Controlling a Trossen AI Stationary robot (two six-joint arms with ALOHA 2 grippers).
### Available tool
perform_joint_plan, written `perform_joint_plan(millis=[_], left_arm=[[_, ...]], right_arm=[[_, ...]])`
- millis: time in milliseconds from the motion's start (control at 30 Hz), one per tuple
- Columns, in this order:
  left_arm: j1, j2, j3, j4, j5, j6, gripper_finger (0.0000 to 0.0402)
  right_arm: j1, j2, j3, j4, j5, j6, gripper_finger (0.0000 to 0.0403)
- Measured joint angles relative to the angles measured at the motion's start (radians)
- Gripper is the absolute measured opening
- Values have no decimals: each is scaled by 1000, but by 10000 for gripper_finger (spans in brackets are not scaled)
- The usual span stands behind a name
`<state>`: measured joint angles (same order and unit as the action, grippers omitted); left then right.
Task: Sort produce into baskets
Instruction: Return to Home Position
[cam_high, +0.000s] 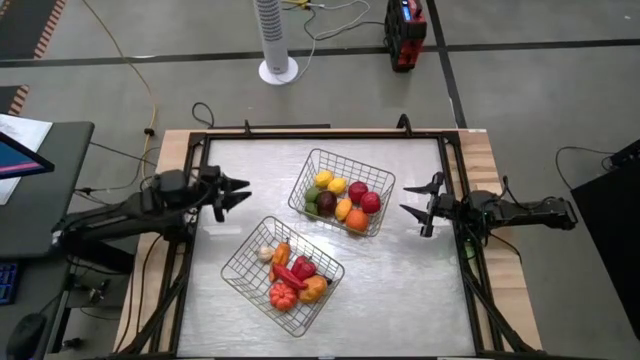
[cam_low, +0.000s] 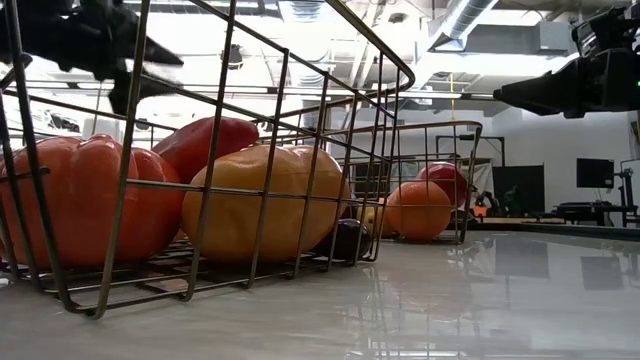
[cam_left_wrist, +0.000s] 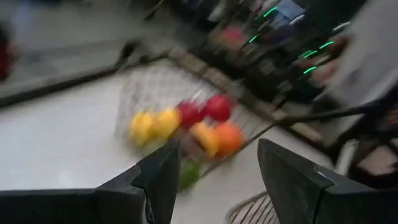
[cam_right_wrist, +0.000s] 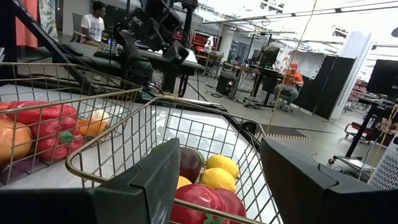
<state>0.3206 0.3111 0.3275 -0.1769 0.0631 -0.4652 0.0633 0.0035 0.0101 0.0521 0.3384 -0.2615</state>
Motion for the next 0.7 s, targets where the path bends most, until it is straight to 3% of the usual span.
perform_joint_plan(millis=[100, 200, 367, 567, 700], left_arm=[[-52, -5, -92, 226, -7, 47, 201], [-94, -4, -163, 346, -77, 65, 201], [-140, -5, -217, 391, -156, 79, 201], [-169, -4, -318, 517, -112, 75, 201], [-187, -5, -317, 532, -92, 133, 201]], right_arm=[[0, 0, 0, 0, 0, 0, 248], [0, 0, 0, 0, 0, 0, 248], [0, 0, 0, 0, 0, 0, 248], [0, 0, 0, 0, 0, 0, 248], [0, 0, 0, 0, 0, 0, 248]])
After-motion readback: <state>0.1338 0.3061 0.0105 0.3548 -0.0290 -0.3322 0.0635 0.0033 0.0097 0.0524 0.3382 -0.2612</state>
